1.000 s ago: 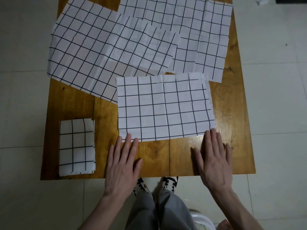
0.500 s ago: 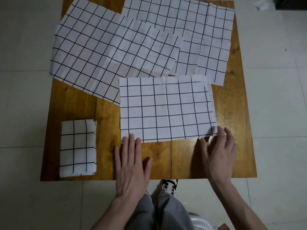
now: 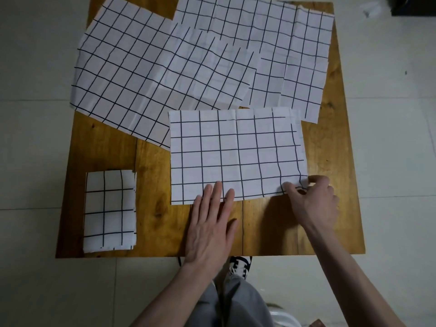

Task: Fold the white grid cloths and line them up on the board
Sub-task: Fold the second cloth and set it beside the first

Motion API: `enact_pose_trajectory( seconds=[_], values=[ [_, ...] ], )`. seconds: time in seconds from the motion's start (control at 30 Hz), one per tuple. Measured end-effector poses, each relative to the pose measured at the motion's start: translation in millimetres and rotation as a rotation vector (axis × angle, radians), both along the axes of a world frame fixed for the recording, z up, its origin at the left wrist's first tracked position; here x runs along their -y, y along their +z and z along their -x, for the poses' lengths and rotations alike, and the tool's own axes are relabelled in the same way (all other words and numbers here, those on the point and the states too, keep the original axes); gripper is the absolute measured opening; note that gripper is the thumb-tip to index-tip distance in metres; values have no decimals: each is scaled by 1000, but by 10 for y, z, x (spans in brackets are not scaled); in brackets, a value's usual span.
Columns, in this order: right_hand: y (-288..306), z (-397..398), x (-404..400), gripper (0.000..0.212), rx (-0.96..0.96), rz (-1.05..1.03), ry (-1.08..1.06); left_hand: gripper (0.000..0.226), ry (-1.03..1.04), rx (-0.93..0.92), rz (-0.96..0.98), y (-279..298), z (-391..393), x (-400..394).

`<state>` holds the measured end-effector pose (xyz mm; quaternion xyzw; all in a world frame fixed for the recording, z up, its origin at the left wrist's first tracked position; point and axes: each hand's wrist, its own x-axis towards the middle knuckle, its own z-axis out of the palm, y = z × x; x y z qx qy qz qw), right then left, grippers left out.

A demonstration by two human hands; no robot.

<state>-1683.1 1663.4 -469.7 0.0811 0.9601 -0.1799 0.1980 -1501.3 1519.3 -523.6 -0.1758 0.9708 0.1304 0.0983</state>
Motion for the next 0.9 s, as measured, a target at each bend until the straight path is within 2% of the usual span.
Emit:
enact_pose_trajectory(
  seconds=[0.13,0.3,0.5,0.57,0.67,0.73,0.77,0.9],
  values=[
    [49,-20,40,61,-4,94,-21,68,-11,1,9,20,-4,-5],
    [104,-93,45,41,-26,440,-181,64,-48,7,11,55,3,-42],
    [162,-154,62,54,33,812,-530,66,-49,29,30,133,42,-80],
    [188,-192,42,53,25,831,-578,69,-105,24,39,162,65,-124],
    [211,-280,14,20,40,840,-567,73,-128,-8,17,174,107,-185],
    [210,-331,-4,6,63,833,-592,74,-90,-8,2,159,136,-186],
    [219,-352,-10,5,58,829,-604,73,-75,3,-6,149,149,-178],
    [260,-421,7,28,-47,805,-560,72,-91,42,-6,111,192,-148]
  ],
)
